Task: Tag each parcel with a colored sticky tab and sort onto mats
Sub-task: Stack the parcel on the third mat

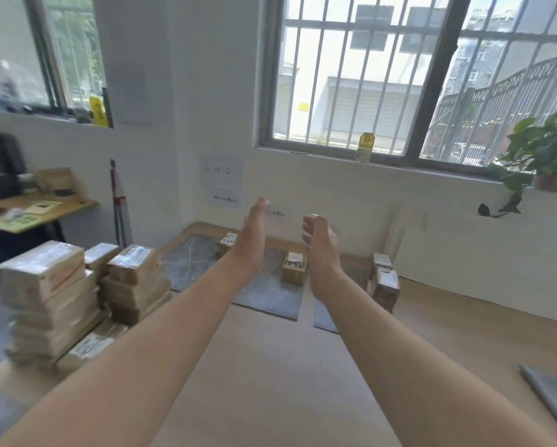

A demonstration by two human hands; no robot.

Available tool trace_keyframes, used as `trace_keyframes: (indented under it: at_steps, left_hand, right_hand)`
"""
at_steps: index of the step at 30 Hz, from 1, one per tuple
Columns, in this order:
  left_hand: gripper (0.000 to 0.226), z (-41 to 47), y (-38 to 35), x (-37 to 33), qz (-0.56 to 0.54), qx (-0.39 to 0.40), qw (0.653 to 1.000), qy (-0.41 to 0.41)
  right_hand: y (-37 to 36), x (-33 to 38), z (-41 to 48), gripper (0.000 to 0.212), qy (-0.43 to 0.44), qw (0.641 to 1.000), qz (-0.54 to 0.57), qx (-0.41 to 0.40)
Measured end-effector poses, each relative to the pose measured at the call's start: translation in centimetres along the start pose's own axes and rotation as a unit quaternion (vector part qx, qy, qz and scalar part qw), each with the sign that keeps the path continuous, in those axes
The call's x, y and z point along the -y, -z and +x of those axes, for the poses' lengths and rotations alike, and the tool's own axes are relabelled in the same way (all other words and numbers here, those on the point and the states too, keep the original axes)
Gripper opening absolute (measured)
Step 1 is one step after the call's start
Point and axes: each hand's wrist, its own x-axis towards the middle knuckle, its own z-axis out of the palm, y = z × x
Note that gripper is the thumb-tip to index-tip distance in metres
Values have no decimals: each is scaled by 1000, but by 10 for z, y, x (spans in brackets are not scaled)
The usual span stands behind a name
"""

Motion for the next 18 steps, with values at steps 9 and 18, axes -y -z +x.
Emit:
trace_keyframes:
  at_steps: [9, 18]
  left_hand:
    - [53, -26, 106, -2, 23, -71, 997, 17]
    - [59, -26, 248, -8, 33, -103, 993, 40]
  right_hand:
    - [-94, -14, -41, 35, -18, 998, 4, 67]
    - [-224, -38, -65, 40, -39, 995, 14, 87]
